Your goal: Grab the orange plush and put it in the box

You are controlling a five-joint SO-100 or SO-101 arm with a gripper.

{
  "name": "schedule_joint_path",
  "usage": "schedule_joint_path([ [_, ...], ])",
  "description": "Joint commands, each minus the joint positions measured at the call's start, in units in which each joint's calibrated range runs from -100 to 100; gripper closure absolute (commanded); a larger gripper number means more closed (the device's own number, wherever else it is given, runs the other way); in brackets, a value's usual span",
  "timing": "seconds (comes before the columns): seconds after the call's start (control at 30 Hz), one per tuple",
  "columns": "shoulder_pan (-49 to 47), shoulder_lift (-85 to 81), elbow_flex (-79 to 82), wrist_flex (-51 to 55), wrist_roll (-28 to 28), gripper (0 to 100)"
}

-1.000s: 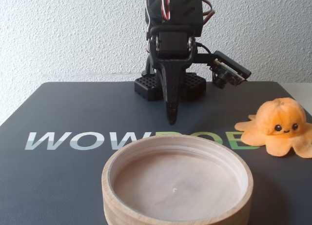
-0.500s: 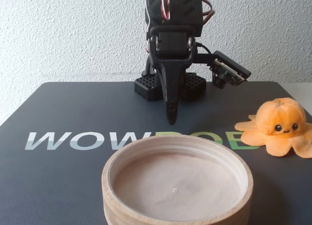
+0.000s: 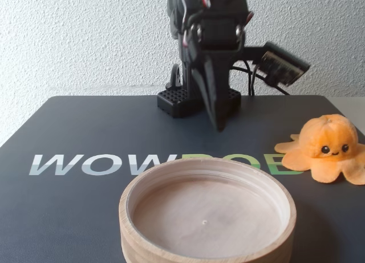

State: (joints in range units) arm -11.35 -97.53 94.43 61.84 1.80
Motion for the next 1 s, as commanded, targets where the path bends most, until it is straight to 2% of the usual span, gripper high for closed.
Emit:
schedule_joint_path([
  [0.0,-8.11,2.93,-9.12,0.14,-0.25,99],
  [0.03,-10.43,4.62,-10.39,-0.20,-0.52,99],
  [0.13,-25.15,22.07,-23.90,-4.55,-7.02,99],
  [0.27,-39.57,43.99,-40.94,-11.34,-7.18,99],
  [0.33,-42.41,51.24,-44.66,-15.34,-7.34,99],
  [0.43,-43.45,58.58,-47.65,-19.17,-7.49,99],
  [0.63,-42.70,59.76,-49.01,-16.99,-7.49,99],
  [0.8,-39.64,55.37,-46.47,-21.26,-7.07,98],
  [0.97,-37.03,47.53,-34.69,-23.00,-7.49,99],
])
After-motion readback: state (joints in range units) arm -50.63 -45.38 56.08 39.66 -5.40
